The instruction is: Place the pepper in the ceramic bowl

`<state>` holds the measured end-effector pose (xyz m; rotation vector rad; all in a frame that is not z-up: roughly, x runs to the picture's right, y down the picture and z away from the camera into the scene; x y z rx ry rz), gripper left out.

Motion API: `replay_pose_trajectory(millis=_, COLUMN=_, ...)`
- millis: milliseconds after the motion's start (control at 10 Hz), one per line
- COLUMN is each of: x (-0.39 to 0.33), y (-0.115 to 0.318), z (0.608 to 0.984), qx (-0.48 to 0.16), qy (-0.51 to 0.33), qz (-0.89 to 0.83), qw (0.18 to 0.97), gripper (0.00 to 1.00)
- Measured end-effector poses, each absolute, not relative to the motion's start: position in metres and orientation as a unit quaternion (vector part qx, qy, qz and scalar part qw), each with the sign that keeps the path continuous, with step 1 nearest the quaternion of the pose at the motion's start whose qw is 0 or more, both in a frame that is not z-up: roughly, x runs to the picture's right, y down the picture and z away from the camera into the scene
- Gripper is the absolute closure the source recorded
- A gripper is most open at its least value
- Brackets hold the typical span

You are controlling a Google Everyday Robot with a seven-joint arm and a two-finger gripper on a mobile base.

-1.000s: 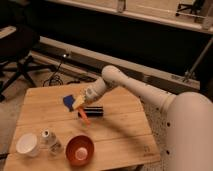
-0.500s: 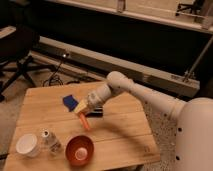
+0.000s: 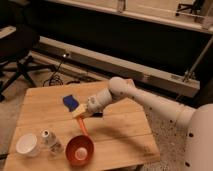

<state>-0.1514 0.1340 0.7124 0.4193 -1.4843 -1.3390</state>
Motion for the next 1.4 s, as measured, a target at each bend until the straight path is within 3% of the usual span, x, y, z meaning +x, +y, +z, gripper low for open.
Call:
replay_pose_trajectory(millis=800, x=-0.167, y=0.168, z=0.691, qx=0.32, qy=-0.611, qz=-0.566, qw=0.452, gripper=0.99)
replay_pose_trajectory(millis=900, x=-0.169, y=0.171, z=0.688, qx=0.334, qy=-0.613, qz=-0.566, qw=0.439, gripper=0.95)
replay_pose_trajectory(millis=1400, x=-0.173, y=0.177, z=0.683, qx=0.404, qy=-0.608, qz=-0.555, qw=0.399, gripper=0.44)
